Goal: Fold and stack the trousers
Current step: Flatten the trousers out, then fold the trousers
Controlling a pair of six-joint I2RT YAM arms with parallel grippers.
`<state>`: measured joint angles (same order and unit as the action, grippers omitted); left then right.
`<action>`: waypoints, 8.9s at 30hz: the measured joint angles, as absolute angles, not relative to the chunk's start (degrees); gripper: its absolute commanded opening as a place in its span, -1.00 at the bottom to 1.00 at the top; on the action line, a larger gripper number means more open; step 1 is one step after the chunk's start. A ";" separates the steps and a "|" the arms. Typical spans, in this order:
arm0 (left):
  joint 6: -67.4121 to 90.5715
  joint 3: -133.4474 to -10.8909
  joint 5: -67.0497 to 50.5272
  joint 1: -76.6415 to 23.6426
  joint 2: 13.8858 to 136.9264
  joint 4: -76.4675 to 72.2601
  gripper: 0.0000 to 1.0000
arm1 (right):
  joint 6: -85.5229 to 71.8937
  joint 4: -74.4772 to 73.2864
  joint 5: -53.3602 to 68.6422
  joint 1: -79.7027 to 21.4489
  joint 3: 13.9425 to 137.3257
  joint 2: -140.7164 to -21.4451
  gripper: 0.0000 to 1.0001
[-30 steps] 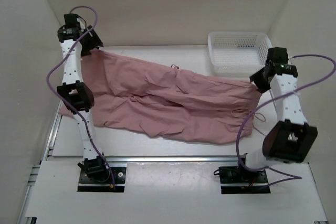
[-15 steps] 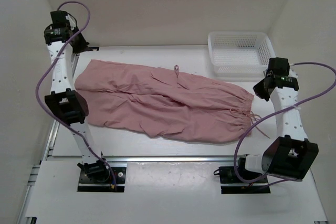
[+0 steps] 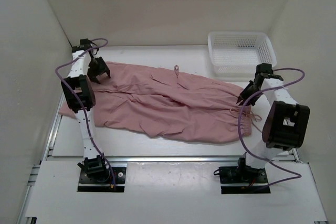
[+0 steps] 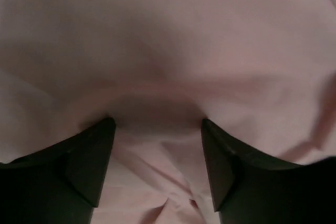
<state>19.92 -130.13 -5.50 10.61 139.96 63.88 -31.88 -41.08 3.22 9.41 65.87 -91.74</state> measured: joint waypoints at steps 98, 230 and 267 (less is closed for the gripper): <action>29.80 -70.67 0.80 24.73 88.14 46.70 -0.79 | -46.35 -53.80 4.80 10.44 37.85 -58.59 0.30; 27.18 -129.25 0.05 11.75 136.38 60.80 -0.79 | -35.75 -49.52 -10.41 12.51 69.65 -83.22 0.59; 31.70 -97.54 -9.61 16.08 121.71 56.10 0.89 | -35.59 -49.10 -8.71 12.51 69.73 -83.24 0.61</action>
